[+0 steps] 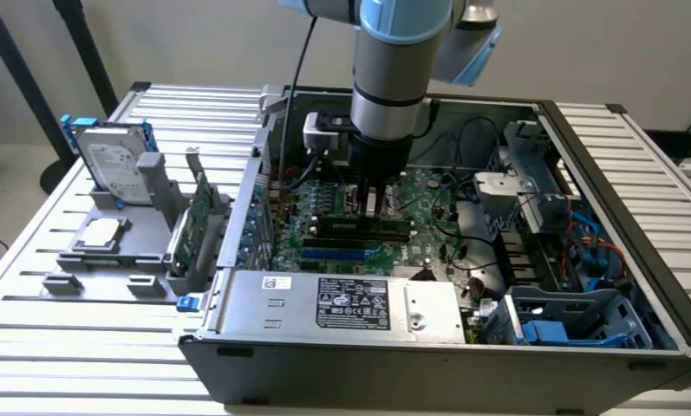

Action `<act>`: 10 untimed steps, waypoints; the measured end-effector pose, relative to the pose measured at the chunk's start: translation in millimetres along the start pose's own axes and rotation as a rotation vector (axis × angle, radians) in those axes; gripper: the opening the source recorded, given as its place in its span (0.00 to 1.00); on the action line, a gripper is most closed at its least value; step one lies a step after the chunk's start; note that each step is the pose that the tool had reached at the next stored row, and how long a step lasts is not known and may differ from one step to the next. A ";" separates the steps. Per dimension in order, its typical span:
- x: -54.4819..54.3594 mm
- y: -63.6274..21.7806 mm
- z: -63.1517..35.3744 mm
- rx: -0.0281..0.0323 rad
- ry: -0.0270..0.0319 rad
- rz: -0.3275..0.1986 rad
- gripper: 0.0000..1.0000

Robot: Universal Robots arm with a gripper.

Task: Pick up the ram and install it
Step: 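Insert the ram into the slot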

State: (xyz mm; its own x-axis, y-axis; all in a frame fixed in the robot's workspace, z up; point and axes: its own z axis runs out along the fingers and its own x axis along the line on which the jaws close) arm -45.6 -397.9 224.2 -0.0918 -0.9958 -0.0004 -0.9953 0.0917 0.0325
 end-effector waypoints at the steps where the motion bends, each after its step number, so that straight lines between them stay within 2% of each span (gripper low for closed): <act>1: 0.0 0.0 0.1 0.0000 0.0001 0.000 0.14; 10: -0.1 -0.1 2.1 0.0000 0.0008 0.001 0.14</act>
State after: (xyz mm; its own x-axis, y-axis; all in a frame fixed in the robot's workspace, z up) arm -45.6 -397.9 222.1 -0.0924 -0.9957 0.0005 -0.9952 0.0924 0.0324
